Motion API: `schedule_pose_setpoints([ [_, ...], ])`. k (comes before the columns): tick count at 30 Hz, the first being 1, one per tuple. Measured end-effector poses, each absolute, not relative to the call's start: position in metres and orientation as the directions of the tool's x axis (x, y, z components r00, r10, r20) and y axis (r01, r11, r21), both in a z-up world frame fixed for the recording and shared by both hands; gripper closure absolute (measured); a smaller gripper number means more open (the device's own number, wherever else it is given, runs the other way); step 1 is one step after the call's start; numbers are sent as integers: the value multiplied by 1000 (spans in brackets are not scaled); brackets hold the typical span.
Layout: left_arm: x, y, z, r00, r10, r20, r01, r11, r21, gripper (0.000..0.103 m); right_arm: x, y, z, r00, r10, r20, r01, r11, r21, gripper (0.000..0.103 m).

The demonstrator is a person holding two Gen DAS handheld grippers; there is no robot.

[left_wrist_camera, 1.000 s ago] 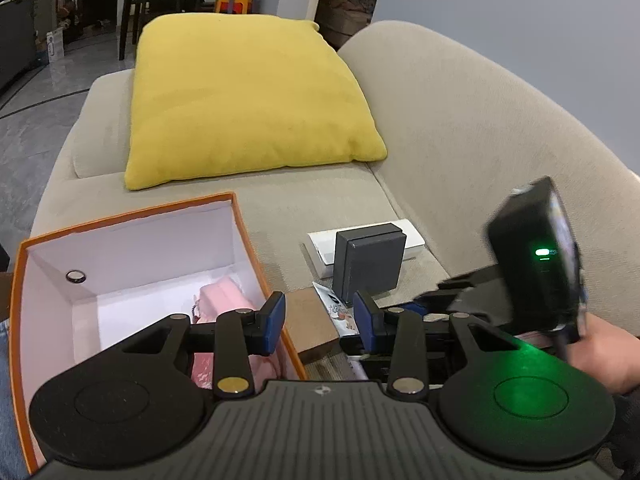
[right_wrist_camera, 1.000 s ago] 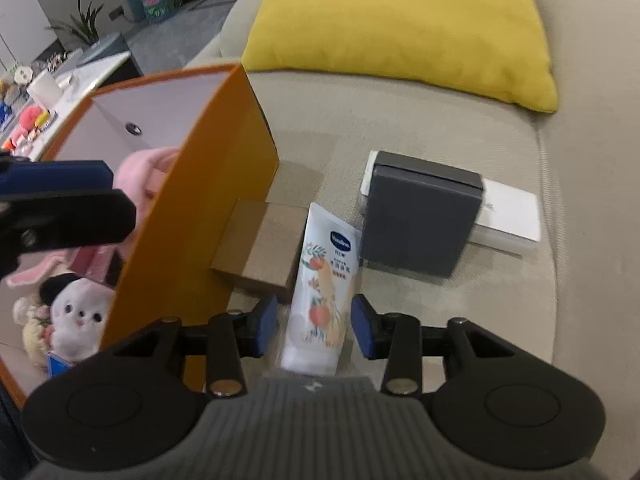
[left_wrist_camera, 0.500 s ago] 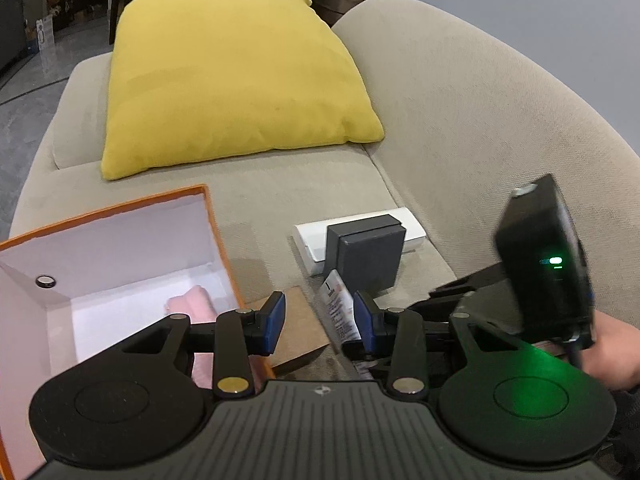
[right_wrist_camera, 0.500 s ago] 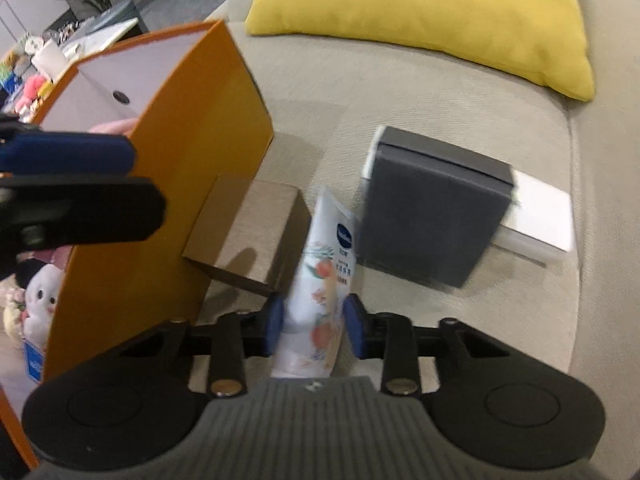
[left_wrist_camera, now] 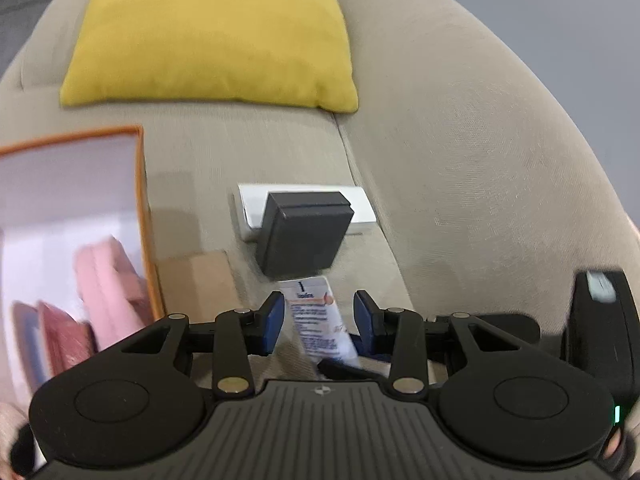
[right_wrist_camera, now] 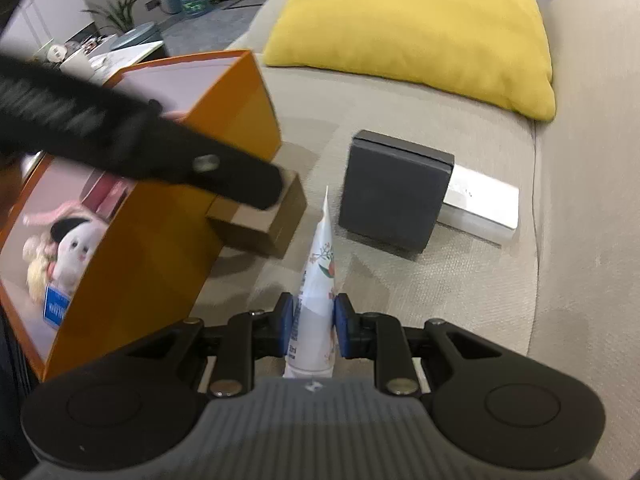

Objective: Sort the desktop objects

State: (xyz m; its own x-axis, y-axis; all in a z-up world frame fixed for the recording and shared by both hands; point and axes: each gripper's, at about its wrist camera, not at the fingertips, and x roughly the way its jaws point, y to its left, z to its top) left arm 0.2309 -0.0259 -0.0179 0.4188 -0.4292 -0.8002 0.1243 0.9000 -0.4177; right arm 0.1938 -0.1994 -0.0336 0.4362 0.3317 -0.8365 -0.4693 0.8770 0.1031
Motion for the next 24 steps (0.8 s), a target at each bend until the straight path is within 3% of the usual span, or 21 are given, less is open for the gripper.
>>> schedule_pose_setpoints([
  [11,240,-32,-32,330,-423,-844,-1,894,-449,61,159,-187,-18,512,318,-798,-572,819,-41,80],
  [16,247,-29,-40,311,-432,-846,-27,886,-463,80,157,-183,-15,542,300,-785,-588,802,-100,79],
  [18,247,-31,-39,332,-440,-835,-9,883,-469,97,160,-185,-15,550,295,-781,-580,808,-102,78],
  [20,246,-35,-35,352,-451,-820,20,880,-475,97,166,-188,-14,544,303,-783,-568,819,-77,77],
  [22,241,-43,-28,410,-368,-834,59,924,-379,98,173,-192,-14,542,298,-786,-552,831,-65,59],
  [24,239,-43,-26,434,-351,-829,74,932,-356,98,179,-197,-12,551,287,-784,-537,841,-69,59],
])
